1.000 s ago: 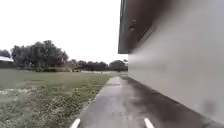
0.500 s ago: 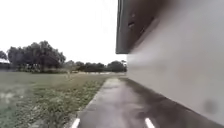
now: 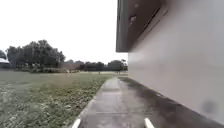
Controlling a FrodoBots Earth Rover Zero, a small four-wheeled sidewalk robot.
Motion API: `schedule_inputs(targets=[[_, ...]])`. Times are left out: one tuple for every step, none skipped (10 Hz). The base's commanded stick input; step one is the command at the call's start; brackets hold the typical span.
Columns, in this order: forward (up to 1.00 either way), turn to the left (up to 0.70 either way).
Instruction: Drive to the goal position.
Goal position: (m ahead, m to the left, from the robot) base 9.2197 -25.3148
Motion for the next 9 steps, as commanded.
schedule_inputs(targets=[[0.84,0.03],[0.84,0.03],[0.84,0.03],[0.84,0.03],[0.84,0.03],[0.84,0.03],[0.84,0.03],[0.84,0.03],[0.84,0.03]])
